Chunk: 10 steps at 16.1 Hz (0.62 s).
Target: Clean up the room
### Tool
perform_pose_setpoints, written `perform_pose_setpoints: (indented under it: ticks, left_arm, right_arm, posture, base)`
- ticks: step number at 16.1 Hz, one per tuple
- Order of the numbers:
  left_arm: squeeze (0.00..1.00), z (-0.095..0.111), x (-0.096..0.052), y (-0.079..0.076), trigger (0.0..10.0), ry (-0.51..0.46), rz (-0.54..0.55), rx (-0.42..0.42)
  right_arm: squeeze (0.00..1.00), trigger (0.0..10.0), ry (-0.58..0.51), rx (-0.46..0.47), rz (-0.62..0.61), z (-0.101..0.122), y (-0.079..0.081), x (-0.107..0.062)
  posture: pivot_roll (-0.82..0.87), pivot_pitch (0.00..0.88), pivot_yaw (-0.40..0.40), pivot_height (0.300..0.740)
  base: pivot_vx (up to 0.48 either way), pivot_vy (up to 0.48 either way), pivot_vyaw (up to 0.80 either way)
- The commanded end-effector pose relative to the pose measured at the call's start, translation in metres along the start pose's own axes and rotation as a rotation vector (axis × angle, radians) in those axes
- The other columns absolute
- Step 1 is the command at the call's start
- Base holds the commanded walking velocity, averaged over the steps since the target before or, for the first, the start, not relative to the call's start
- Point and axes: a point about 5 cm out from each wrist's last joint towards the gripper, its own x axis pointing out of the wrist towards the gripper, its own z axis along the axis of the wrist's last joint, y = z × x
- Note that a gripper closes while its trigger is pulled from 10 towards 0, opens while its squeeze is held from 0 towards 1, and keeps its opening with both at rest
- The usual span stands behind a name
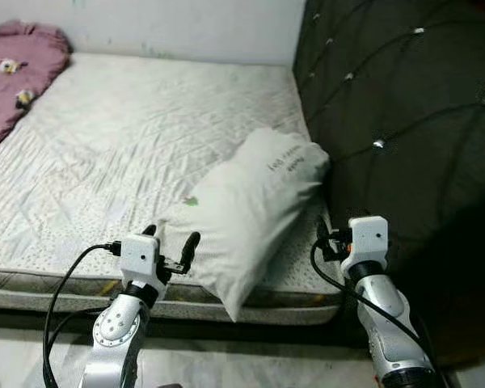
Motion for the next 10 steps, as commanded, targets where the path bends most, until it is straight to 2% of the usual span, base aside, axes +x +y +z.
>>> perform_pose_setpoints:
  ticks: [1,10]
  left_arm:
    - [0.00,0.0029,0.0013,-0.0001,10.0,-0.012,-0.003,0.003]
    - [0.00,0.0029,0.0003,0.0002,10.0,-0.012,-0.010,0.004]
  right_arm:
    - [0.00,10.0,-0.002,0.003,0.000,0.0006,-0.0018,0.0008]
    - [0.00,10.0,-0.004,0.016,0.018,0.0004,0.0016,0.0005]
  posture:
    - [-0.02,0.000,-0.031,0.740]
    - [-0.02,0.000,-0.029,0.740]
  base:
    - [0.244,0.000,0.00]
    - [0.262,0.000,0.00]
